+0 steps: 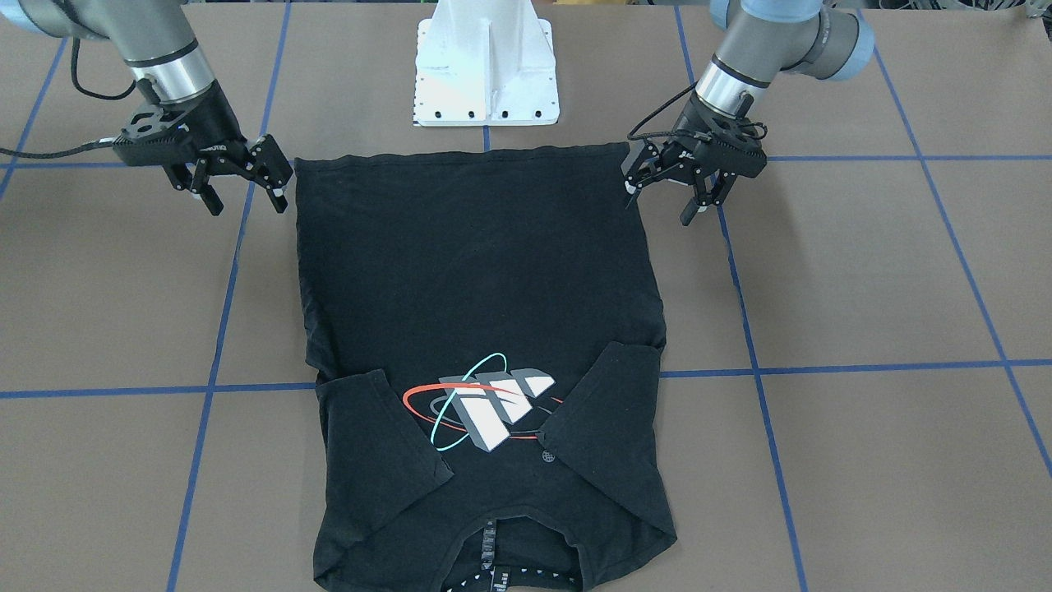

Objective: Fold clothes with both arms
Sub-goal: 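Lower both grippers to the shirt hem corners nearest the robot, then grasp the hem corners with both grippers, adjusting the right gripper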

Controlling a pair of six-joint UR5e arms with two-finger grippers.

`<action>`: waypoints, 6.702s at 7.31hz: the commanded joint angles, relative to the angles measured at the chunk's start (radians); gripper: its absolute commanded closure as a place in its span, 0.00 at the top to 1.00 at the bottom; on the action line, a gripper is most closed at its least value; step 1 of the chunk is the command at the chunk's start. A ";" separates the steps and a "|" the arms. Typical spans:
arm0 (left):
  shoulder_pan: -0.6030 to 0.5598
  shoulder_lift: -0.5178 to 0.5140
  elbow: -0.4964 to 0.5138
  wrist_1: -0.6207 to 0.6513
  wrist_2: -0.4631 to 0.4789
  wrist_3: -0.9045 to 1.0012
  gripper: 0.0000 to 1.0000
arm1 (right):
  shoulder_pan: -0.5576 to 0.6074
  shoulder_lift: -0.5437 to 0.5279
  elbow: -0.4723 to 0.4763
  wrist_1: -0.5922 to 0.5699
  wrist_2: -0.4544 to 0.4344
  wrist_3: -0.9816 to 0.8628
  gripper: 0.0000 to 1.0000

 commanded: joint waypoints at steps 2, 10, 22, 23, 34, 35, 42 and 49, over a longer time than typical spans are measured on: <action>0.258 0.104 -0.020 -0.057 0.138 -0.162 1.00 | -0.226 -0.123 0.103 0.000 -0.183 0.129 1.00; 0.407 0.118 -0.004 -0.050 0.231 -0.305 0.79 | -0.245 -0.123 0.126 0.000 -0.196 0.131 1.00; 0.409 0.114 0.008 -0.049 0.226 -0.304 0.01 | -0.245 -0.123 0.129 0.000 -0.196 0.131 1.00; 0.407 0.117 0.005 -0.049 0.226 -0.304 0.00 | -0.244 -0.123 0.129 -0.002 -0.196 0.131 1.00; 0.402 0.114 -0.031 -0.049 0.243 -0.304 0.00 | -0.371 -0.148 -0.054 0.211 -0.350 0.240 1.00; 0.405 0.112 -0.031 -0.049 0.248 -0.302 0.00 | -0.403 -0.159 -0.094 0.236 -0.378 0.289 1.00; 0.404 0.109 -0.031 -0.047 0.263 -0.296 0.00 | -0.547 -0.199 -0.106 0.259 -0.479 0.369 0.67; 0.404 0.107 -0.032 -0.047 0.263 -0.296 0.00 | -0.574 -0.180 -0.124 0.255 -0.507 0.366 0.26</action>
